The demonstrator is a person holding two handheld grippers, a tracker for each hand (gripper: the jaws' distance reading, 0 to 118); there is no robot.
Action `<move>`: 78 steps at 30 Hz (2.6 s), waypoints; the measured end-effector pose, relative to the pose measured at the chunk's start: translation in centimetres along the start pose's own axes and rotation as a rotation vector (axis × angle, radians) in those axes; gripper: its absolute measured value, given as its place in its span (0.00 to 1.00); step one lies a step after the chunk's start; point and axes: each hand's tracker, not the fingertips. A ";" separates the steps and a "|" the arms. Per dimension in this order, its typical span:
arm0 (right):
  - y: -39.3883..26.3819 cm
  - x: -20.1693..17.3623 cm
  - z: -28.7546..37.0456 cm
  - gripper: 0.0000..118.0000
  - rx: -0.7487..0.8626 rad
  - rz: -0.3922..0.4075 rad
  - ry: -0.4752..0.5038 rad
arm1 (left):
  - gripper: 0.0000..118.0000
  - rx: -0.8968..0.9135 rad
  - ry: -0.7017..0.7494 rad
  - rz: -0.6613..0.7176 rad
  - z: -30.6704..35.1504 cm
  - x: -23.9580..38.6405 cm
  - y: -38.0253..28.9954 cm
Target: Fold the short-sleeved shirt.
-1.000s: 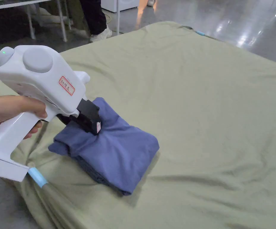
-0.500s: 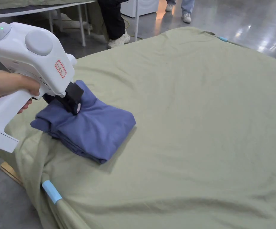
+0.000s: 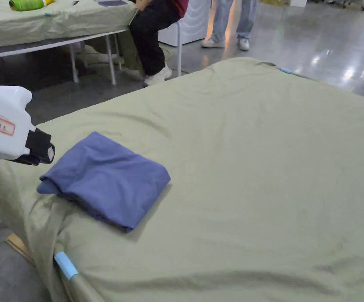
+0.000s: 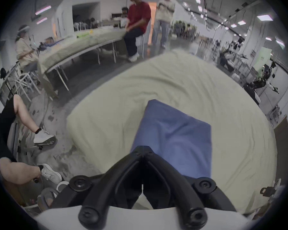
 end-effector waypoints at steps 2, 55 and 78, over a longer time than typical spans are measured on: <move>-0.1 0.8 0.4 0.02 0.017 0.010 -0.001 | 0.00 -0.048 -0.101 -0.001 2.0 2.5 -2.5; -0.4 6.6 15.6 1.00 1.083 0.357 -0.492 | 1.00 0.628 -0.616 -0.233 16.1 41.7 -15.1; -0.5 6.6 15.1 1.00 1.038 0.363 -0.499 | 1.00 0.567 -0.671 -0.209 17.5 40.0 -14.1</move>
